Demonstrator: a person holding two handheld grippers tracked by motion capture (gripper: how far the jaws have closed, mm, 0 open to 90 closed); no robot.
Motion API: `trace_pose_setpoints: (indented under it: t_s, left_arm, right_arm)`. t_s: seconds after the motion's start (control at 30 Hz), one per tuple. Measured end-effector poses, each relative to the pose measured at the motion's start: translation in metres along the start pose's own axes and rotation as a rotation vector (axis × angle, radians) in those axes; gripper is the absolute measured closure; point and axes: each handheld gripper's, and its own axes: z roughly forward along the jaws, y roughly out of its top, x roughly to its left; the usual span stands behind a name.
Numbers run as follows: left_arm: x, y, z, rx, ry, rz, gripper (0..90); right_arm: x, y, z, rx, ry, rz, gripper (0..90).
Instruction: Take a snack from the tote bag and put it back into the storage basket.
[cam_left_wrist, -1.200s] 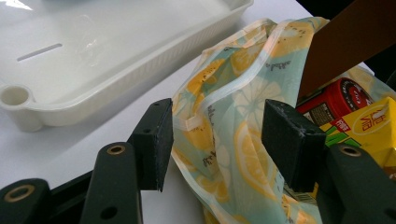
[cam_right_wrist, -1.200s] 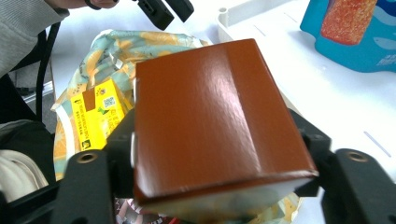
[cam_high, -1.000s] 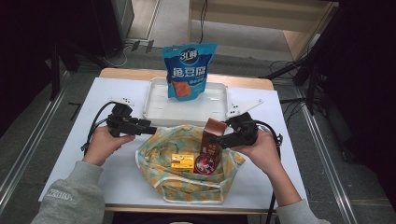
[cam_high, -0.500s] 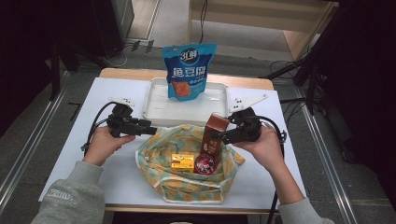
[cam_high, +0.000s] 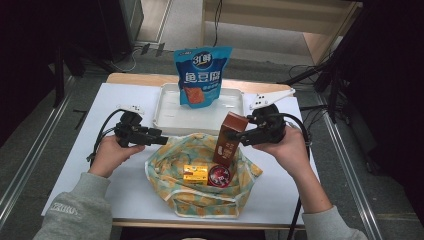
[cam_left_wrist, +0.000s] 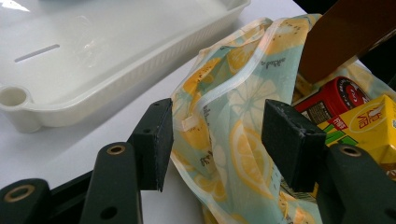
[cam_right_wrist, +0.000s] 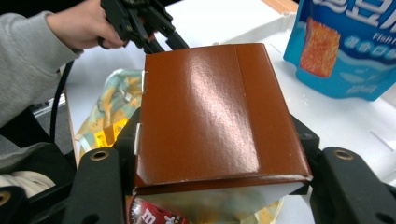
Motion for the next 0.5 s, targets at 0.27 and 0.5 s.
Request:
trace_pose_setpoints:
  t_s: [0.27,0.5]
  left_arm:
    - [0.000,0.000,0.001,0.000,-0.001,-0.003,44.2]
    - [0.000,0.000,0.000,-0.002,-0.001,-0.001,44.2]
  right_arm:
    - [0.000,0.016,-0.017,-0.013,-0.007,-0.018,42.6]
    - [-0.001,0.027,-0.028,-0.026,-0.007,-0.017,42.8]
